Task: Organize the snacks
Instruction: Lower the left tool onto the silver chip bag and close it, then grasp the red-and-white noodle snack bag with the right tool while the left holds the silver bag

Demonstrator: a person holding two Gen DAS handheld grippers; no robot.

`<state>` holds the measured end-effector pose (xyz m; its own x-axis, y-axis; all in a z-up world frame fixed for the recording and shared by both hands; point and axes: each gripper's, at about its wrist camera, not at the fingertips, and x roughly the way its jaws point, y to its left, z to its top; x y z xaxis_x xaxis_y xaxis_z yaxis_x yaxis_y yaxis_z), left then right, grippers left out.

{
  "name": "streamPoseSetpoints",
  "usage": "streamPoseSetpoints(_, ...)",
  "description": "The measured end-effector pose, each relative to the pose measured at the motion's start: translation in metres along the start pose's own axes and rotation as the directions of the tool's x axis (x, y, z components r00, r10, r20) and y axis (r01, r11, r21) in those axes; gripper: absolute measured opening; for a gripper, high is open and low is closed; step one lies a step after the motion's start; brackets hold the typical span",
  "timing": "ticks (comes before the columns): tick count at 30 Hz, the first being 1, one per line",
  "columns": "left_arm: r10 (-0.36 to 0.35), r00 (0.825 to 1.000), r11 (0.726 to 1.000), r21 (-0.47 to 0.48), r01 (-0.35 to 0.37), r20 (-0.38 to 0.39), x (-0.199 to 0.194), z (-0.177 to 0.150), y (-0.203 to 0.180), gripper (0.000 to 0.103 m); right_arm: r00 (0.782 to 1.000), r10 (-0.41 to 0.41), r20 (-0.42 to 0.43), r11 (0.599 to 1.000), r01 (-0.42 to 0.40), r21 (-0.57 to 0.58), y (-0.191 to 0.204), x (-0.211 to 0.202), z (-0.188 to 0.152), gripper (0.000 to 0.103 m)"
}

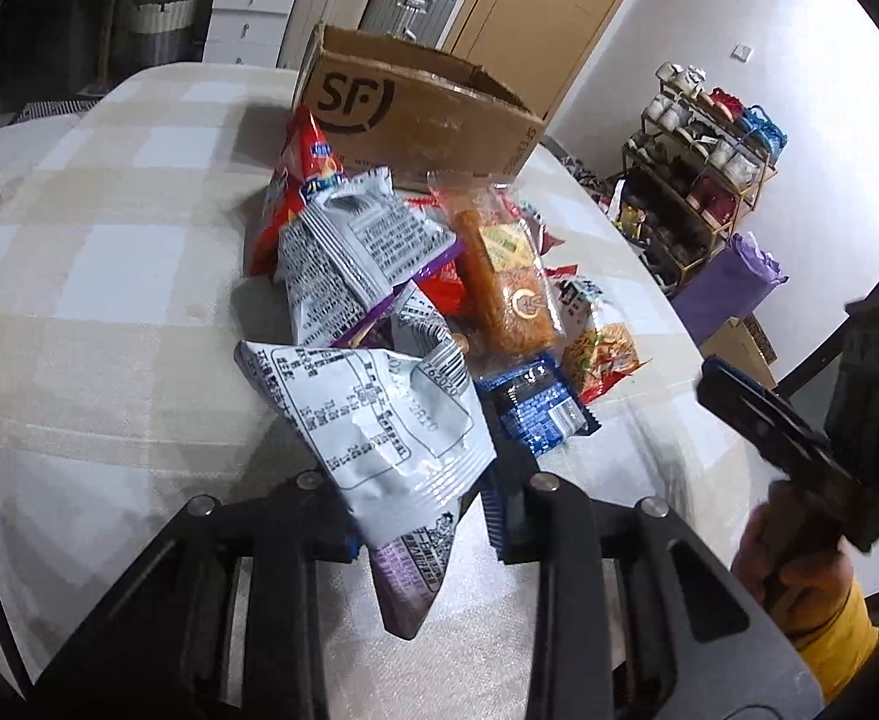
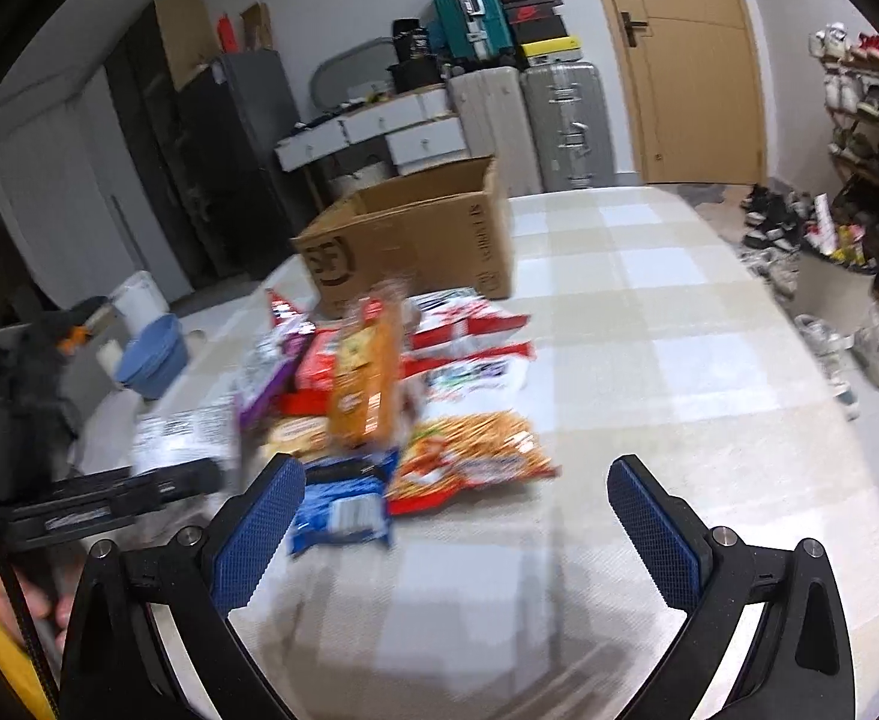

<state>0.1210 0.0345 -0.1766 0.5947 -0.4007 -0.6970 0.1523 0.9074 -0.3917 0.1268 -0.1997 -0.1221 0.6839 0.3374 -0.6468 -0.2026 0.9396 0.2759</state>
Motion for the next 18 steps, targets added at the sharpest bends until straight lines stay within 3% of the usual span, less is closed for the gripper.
streamPoseSetpoints(9,-0.015,1.000,1.000,-0.005,0.015,0.026,-0.020,-0.001,0.007,0.026,0.989,-0.035,-0.145,0.998,0.026,-0.065,-0.002,0.057,0.031,0.103)
streamPoseSetpoints(15,-0.009,0.999,1.000,-0.010,0.009,0.031,-0.026,-0.004,0.012,0.026,0.973,-0.100,-0.208,0.987,0.070,-0.146,0.001,0.095,0.036,0.103)
streamPoseSetpoints(18,-0.012,1.000,1.000,-0.010,0.013,0.029,-0.025,-0.005,0.011,0.026,0.958,-0.080,-0.276,0.988,0.039,-0.151,-0.001,0.116,0.031,0.090)
